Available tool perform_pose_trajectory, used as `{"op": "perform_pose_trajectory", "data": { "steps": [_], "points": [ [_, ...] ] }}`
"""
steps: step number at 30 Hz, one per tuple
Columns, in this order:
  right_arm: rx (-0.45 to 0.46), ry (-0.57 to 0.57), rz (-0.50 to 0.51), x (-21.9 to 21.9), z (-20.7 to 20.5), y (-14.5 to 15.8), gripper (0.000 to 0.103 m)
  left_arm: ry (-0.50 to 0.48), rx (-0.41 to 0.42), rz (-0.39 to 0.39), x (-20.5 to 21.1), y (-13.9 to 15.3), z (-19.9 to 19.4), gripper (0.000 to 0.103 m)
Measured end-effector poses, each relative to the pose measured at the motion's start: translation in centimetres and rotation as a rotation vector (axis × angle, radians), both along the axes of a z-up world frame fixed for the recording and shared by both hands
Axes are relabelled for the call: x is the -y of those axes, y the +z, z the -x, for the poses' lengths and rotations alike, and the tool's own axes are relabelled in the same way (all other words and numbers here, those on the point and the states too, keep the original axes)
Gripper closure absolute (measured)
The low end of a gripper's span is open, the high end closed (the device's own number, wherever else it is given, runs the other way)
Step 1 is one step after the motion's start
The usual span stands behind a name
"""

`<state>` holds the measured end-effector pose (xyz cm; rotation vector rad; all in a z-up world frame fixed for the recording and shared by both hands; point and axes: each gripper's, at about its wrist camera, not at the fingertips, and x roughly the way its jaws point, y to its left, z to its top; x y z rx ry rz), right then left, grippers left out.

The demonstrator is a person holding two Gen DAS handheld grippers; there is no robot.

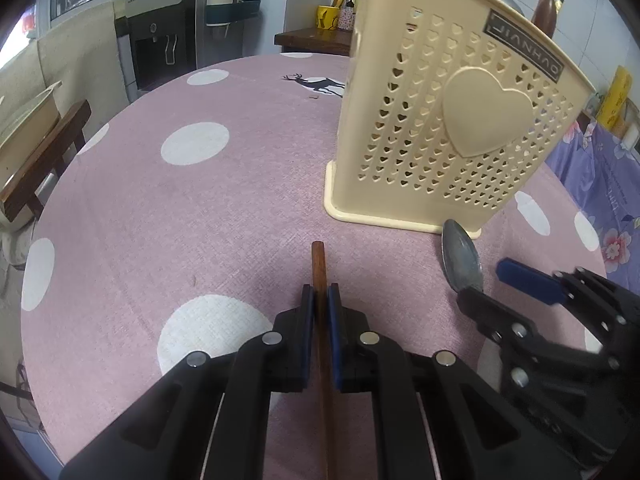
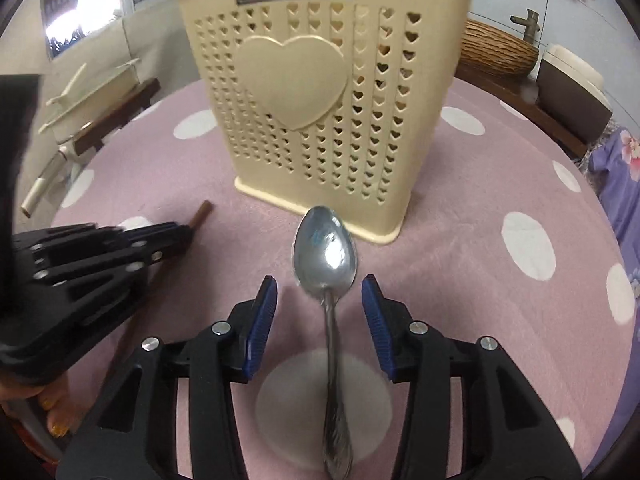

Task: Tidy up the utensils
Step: 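Close the left tool on the wooden chopstick while the right tool holds the spoon, then lift the wooden chopstick and steel spoon and carry them above the holder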

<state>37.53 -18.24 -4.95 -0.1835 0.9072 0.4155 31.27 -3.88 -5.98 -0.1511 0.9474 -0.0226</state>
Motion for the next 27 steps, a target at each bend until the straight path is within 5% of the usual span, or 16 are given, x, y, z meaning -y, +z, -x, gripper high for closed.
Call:
{"op": "perform_pose_trajectory", "data": {
  "steps": [16,20,27],
  "points": [
    [0.005,-0.009,-0.007,-0.6,-1.4,-0.2,0.065,-0.003,0.004,0.010,-0.3,-0.1,-0.2,0.095],
    [0.040,-0.034,-0.094,0.6,-0.6,1.7,0.065,0.004,0.052,-0.021,0.0,0.8,0.3,0.095],
    [0.133,-0.066,-0.235,3.9,3.0,7.0,0.065,-0.008,0.144,0.067,-1.1,5.1,1.7,0.095]
  ]
}}
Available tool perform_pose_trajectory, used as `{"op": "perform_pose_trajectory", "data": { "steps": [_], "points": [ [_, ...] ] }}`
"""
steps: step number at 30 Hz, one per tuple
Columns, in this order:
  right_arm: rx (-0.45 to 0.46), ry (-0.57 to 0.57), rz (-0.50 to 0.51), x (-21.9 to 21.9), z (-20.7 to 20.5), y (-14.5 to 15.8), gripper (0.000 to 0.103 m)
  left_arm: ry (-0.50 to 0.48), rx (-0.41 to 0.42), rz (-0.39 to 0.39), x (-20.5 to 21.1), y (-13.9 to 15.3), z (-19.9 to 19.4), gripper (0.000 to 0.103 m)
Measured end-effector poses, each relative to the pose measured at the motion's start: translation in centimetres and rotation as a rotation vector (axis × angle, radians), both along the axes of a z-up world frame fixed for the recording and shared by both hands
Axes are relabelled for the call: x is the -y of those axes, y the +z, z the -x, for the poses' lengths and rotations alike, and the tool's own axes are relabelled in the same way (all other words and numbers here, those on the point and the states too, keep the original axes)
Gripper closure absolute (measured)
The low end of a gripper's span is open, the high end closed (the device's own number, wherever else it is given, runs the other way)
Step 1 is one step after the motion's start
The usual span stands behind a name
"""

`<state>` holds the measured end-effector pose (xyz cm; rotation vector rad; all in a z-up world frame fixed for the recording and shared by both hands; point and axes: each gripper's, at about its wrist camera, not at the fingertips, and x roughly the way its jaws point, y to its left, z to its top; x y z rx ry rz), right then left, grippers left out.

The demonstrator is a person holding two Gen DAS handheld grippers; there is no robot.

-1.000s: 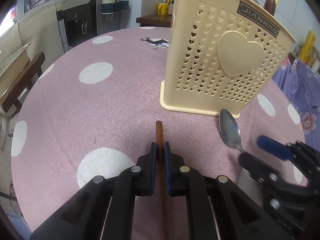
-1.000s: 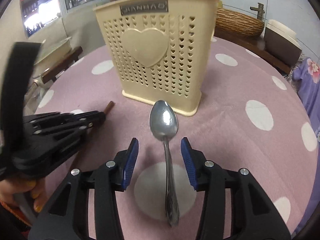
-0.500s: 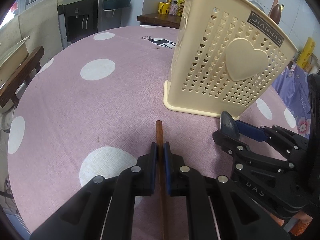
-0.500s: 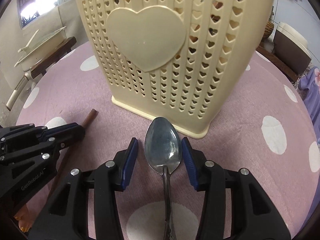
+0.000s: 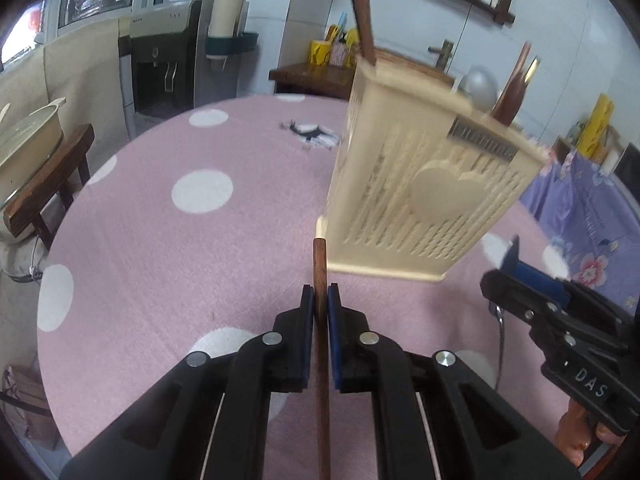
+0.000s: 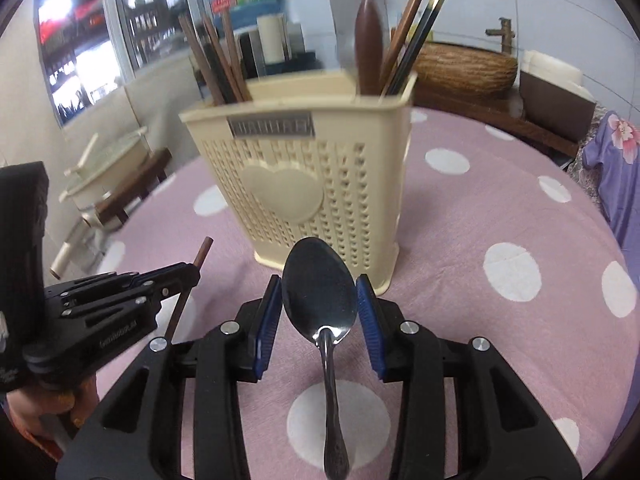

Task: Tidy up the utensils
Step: 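Lift the wooden chopstick and steel spoon and carry them above the holder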

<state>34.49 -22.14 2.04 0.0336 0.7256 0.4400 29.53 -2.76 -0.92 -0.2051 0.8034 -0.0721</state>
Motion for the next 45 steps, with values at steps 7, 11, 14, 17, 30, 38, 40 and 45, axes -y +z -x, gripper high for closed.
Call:
{"op": "perform_pose_trajectory", "data": {
  "steps": [7,11,14,17,30,38,40,45],
  "points": [
    [0.069,-0.015,-0.049,2.2,3.6,3.5,0.065,-0.015,0.173,0.018,-0.6,6.4,3.0,0.095],
    [0.077,-0.029,-0.052,2.5,4.4,3.9,0.065,-0.021,0.218,0.004,-0.3,8.0,4.0,0.095],
    [0.077,-0.035,-0.064,2.6,4.7,4.1,0.065,-0.025,0.228,0.011,-0.5,8.6,4.0,0.095],
    [0.085,-0.028,-0.067,2.6,4.9,4.4,0.065,-0.025,0.239,0.015,-0.8,9.1,4.2,0.095],
    [0.089,0.000,-0.101,2.5,5.5,4.2,0.065,-0.054,0.242,0.081,-1.9,9.6,4.8,0.095],
    [0.133,0.009,-0.114,2.4,4.6,7.2,0.065,-0.081,0.312,0.078,-1.9,13.0,4.6,0.095],
    [0.162,0.010,-0.114,2.3,4.3,8.6,0.065,-0.092,0.339,0.074,-1.8,14.5,4.4,0.095],
    [0.286,-0.007,-0.134,2.1,3.1,14.6,0.065,-0.109,0.456,0.043,-1.0,20.6,3.0,0.095]
  ]
}}
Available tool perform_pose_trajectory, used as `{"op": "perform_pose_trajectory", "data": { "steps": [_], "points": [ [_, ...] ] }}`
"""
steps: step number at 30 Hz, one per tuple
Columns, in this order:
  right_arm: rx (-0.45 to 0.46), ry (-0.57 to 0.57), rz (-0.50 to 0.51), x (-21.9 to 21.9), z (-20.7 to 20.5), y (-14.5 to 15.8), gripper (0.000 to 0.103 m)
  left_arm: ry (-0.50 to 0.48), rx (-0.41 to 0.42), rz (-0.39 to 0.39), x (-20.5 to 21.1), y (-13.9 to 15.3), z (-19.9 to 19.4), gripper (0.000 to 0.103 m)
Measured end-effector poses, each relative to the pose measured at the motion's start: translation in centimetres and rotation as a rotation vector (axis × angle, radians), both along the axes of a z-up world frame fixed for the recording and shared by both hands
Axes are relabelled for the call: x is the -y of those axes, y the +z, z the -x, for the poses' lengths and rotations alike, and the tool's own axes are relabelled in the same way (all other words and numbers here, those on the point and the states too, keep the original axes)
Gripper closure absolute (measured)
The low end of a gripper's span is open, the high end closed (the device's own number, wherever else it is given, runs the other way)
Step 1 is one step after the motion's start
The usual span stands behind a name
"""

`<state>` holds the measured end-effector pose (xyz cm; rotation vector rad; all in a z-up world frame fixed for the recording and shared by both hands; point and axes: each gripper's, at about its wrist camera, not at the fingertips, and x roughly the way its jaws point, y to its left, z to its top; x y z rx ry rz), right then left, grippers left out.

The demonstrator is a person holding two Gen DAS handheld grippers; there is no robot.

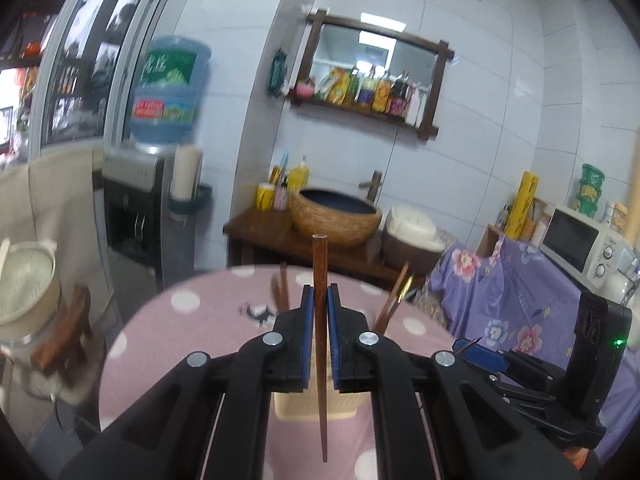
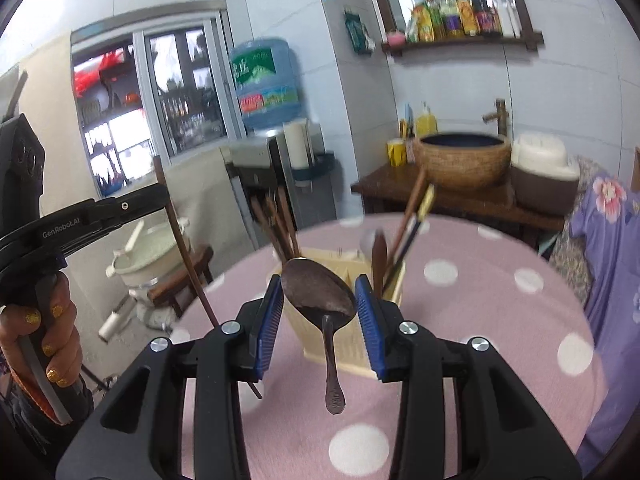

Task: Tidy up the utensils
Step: 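Lift the wooden chopstick and steel spoon and carry them above the holder, then lower the chopstick and steel spoon into the cream holder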

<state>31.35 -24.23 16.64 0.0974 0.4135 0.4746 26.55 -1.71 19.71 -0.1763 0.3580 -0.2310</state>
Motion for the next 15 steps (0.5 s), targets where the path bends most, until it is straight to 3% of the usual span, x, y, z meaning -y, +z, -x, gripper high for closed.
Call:
{"op": "perform_pose_trajectory", "data": {
  "steps": [4,7,11,15],
  "points": [
    [0.075,-0.047,-0.003,-0.8,-1.8,4.1,0.065,0.038,0.079,-0.011,0.5,4.4,-2.3,0.095],
    [0.136,-0.109,0.009,-1.6,-3.2,5.3,0.065,0.060,0.094,0.015,0.8,5.6,-4.4,0.095],
    [0.158,-0.156,0.029,-2.4,-4.5,3.9,0.065,0.095,0.106,0.008,1.3,4.1,-6.4,0.095],
    [0.102,-0.187,0.035,-2.8,-6.3,0.2,0.065,0.122,0.050,0.031,1.3,0.5,-8.2,0.095]
  ]
}}
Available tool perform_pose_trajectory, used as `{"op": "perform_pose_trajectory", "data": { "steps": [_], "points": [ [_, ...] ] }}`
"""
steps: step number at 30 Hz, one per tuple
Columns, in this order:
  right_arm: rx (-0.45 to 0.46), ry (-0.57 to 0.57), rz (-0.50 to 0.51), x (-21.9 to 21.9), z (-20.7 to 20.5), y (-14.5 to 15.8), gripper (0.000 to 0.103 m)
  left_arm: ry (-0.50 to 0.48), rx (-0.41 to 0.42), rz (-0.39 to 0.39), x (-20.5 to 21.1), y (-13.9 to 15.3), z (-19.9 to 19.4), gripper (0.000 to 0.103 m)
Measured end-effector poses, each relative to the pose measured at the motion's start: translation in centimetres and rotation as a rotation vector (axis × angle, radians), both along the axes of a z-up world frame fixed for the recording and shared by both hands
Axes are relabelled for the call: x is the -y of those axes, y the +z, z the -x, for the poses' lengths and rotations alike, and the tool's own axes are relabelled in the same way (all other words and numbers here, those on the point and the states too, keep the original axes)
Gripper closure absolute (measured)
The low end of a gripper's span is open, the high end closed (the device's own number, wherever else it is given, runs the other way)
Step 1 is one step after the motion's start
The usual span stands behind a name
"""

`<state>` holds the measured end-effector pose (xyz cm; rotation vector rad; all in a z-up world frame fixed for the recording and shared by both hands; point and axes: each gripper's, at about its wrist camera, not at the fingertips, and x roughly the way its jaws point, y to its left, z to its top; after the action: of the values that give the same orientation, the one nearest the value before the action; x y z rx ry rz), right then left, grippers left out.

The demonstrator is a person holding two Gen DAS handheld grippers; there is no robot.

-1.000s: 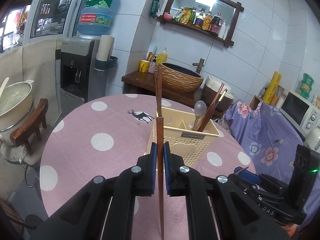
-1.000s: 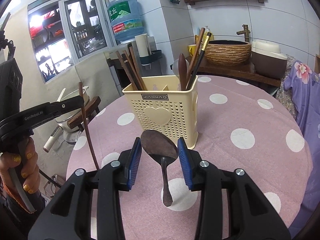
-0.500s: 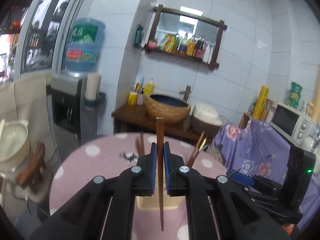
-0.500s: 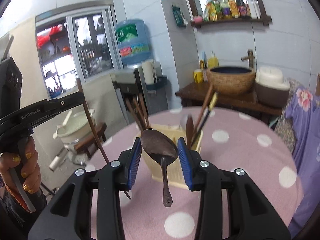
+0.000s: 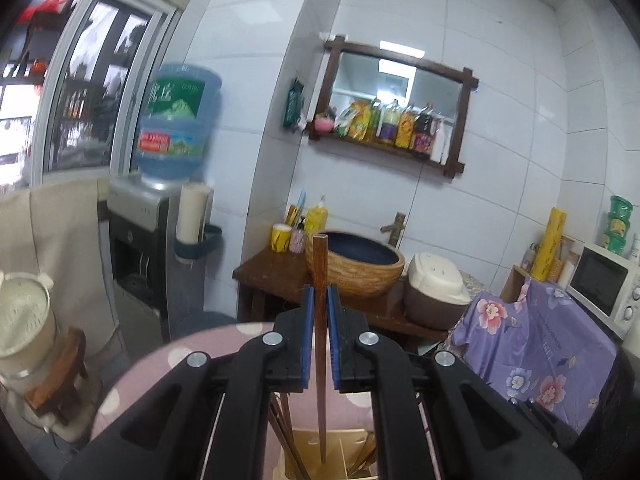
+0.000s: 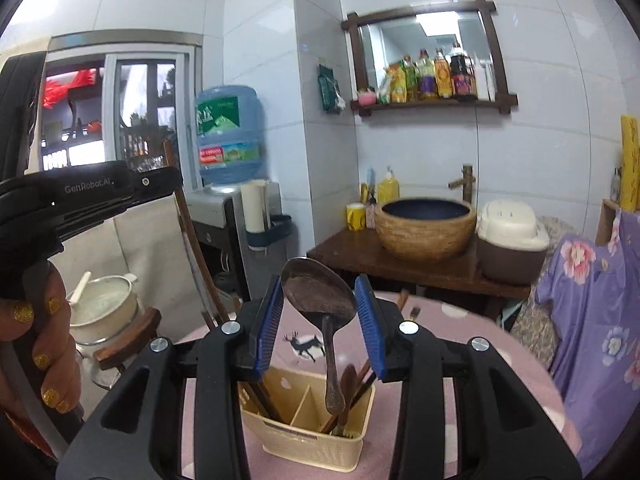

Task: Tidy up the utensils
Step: 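Lower the chopstick and steel spoon into the cream holder, then open both tools and pull them back from the holder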

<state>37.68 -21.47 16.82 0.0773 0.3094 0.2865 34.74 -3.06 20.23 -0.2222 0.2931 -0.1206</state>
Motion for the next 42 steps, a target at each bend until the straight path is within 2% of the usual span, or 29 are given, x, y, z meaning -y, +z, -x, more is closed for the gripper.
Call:
{"op": "perform_pose_trajectory", "data": {
  "steps": [4,8,12,17,24,28,29,31,32,33,35,37,39,42],
  "points": [
    [-0.057,-0.022,0.002,-0.2,-1.1,-3.6,0.065,0.021,-0.046,0.009,0.3,-4.0,-0.4,0.095],
    [-0.090,-0.032,0.022,-0.6,-1.3,-6.1,0.065,0.025,-0.044,0.004,0.8,-6.4,0.8,0.095],
    [-0.124,-0.037,0.025,-0.6,-1.3,-8.1,0.065,0.008,-0.076,-0.009,1.3,-8.2,1.0,0.095],
    [-0.135,-0.051,0.049,-0.8,-1.2,-9.6,0.065,0.006,-0.105,-0.034,1.7,-10.0,0.8,0.095],
    [-0.113,-0.043,0.063,-0.8,-0.8,-10.1,0.064,-0.004,-0.074,-0.072,1.7,-10.3,1.4,0.095],
    [-0.093,-0.051,0.036,-0.2,0.1,-9.7,0.042,-0.017,-0.069,-0.075,1.5,-10.2,2.0,0.094],
    [-0.090,-0.054,0.033,-0.1,0.6,-9.5,0.039,-0.018,-0.063,-0.082,1.4,-10.0,2.5,0.089],
    [-0.079,-0.059,0.038,0.1,1.8,-9.2,0.033,-0.030,-0.046,-0.084,1.1,-9.7,3.8,0.069],
    [-0.068,-0.060,0.037,0.3,2.5,-9.0,0.029,-0.033,-0.030,-0.079,0.9,-9.6,4.6,0.051],
    [-0.055,-0.064,0.035,0.5,3.5,-8.9,0.026,-0.031,0.001,-0.070,0.5,-9.5,5.8,0.037],
    [-0.032,-0.072,0.024,1.2,5.4,-8.9,0.016,-0.023,0.049,-0.073,0.0,-9.4,8.0,0.026],
    [-0.006,-0.081,0.016,1.8,7.7,-9.1,0.007,-0.017,0.062,-0.087,-0.3,-9.5,9.5,0.015],
    [0.006,-0.103,0.024,2.4,9.5,-9.3,0.006,-0.016,0.074,-0.098,-0.9,-9.9,11.4,0.005],
    [0.020,-0.146,0.053,3.1,12.3,-10.1,0.006,0.010,0.093,-0.108,-1.6,-10.9,14.0,0.005]
  ]
}}
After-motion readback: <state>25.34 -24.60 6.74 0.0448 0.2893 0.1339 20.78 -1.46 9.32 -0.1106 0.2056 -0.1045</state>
